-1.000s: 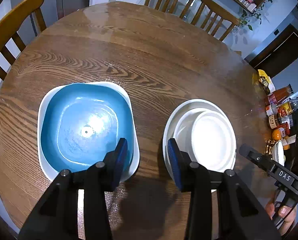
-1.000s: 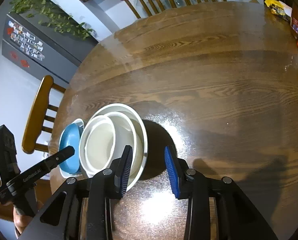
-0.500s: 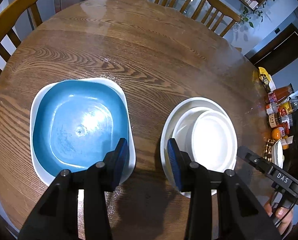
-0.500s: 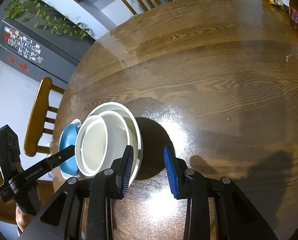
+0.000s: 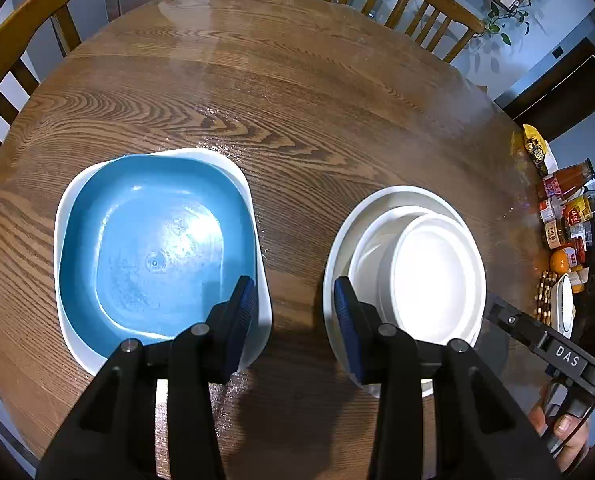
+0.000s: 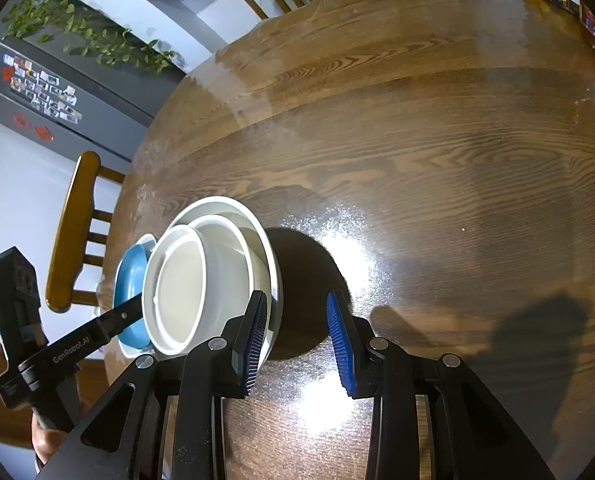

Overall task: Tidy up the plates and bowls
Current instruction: 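Move the left gripper to the nested bowl stack and grasp its rim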

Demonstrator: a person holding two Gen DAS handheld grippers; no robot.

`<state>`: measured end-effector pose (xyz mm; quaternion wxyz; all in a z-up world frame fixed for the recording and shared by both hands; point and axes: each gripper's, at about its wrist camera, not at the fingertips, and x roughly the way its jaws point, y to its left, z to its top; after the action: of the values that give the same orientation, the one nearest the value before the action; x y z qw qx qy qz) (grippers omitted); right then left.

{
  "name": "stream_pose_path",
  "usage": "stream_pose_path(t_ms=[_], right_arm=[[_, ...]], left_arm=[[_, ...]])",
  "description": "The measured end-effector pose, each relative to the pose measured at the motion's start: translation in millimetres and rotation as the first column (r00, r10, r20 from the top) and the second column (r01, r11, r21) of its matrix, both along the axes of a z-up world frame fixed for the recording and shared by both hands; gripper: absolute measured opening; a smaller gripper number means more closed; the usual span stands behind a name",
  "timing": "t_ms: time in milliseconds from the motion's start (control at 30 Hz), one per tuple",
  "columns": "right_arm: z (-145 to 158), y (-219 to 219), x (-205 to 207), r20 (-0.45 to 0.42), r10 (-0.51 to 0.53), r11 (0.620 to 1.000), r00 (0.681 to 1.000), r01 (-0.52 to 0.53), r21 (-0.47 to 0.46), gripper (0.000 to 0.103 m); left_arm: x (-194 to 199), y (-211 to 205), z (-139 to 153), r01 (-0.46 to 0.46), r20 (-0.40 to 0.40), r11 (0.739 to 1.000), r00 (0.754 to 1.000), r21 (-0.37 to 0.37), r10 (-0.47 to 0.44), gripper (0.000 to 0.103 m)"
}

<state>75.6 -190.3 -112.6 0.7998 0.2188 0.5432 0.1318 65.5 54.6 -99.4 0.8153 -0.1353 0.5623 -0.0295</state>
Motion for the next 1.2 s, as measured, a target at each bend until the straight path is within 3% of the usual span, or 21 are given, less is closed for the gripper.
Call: stream_pose_path(t_ms=[767,967,1200], right_arm=[[-8.3,5.3,2.8,-0.022,0.000,1.000,1.000,0.000,0.002,0.034],[-8.6,6.6,3.6,-0.020,-0.003,1.000,1.000,0.003,-0.001,0.034],[-7.1,10.8,5.0,-0.008,0.012,1.000,1.000,-0.012,0.011,0.022]], left_arm=[[3.4,-16.3,-5.2,0.032,0.015,0.993,0.999,0.117,-0.034,0.037],[4.2,-21.9,-4.4,0.055,0.028,0.988,0.998,0.141,-0.059,0.026],[4.3,-24.0,-6.2,0.062,0.028,0.989,0.997,0.134,-0.066,0.018]])
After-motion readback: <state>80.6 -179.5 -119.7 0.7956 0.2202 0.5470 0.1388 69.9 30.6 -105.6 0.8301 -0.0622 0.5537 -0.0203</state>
